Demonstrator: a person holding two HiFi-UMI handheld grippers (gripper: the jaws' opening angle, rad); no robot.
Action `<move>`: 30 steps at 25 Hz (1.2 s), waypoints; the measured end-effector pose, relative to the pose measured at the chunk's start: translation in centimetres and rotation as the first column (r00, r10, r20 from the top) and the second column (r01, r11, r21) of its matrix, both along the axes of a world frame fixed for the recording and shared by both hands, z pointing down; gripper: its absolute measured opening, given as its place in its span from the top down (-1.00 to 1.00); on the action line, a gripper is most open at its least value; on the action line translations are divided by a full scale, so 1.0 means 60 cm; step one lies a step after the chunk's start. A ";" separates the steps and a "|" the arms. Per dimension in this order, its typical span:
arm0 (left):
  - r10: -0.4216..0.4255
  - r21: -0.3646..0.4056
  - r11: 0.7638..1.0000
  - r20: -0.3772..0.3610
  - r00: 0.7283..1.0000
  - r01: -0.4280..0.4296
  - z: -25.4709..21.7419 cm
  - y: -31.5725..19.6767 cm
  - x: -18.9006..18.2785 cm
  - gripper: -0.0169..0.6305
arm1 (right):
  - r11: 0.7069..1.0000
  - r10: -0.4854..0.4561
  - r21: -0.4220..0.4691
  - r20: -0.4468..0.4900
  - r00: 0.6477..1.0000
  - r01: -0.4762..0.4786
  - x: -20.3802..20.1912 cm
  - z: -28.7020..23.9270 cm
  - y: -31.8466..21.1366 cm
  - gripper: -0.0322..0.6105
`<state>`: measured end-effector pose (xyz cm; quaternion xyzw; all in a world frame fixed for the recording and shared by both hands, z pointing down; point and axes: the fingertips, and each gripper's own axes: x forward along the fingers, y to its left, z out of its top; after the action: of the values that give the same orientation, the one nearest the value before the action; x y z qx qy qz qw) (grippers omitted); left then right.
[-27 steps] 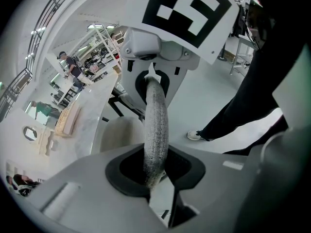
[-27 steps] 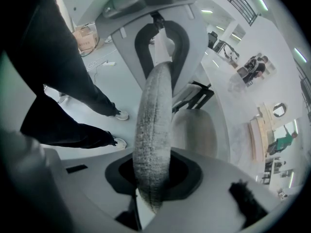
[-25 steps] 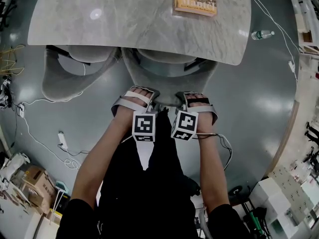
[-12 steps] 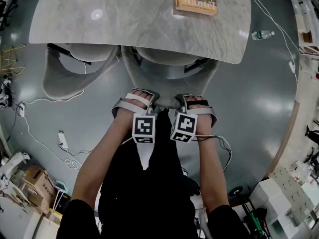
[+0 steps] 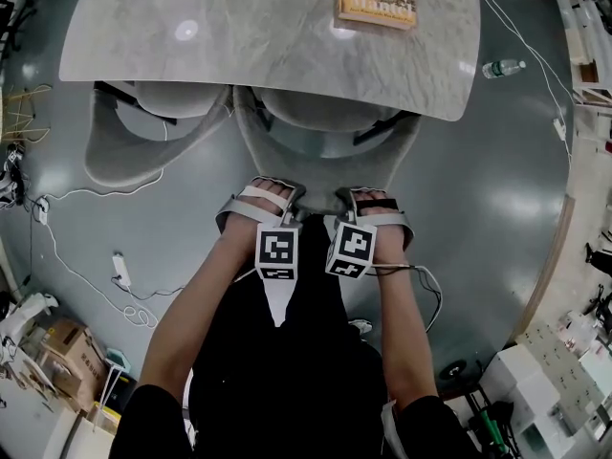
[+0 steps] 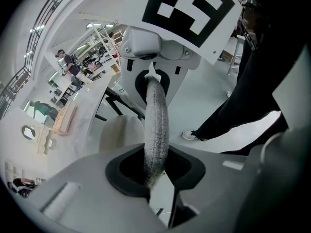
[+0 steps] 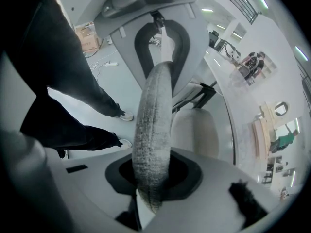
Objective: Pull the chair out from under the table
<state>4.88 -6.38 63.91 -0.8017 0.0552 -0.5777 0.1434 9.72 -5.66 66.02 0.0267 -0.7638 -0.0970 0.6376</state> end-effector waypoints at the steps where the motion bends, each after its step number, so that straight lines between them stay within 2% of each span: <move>1: -0.001 -0.001 1.000 0.001 1.000 0.001 0.000 0.000 0.000 0.68 | 1.000 0.001 -0.002 -0.001 1.000 -0.001 0.000 -0.001 0.000 0.66; 23: -0.020 -0.041 0.999 0.023 1.000 0.021 0.003 0.006 -0.005 0.70 | 1.000 -0.001 -0.023 0.001 1.000 0.001 -0.005 -0.001 0.006 0.67; 30: -0.002 -0.067 0.998 0.001 1.000 0.002 0.003 0.066 0.005 0.71 | 0.999 -0.021 -0.048 0.001 1.000 0.021 0.004 0.000 0.061 0.67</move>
<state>5.16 -2.40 64.07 -0.8056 0.0364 -0.5799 0.1158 9.97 -2.00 66.02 0.0032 -0.7664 -0.0851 0.6367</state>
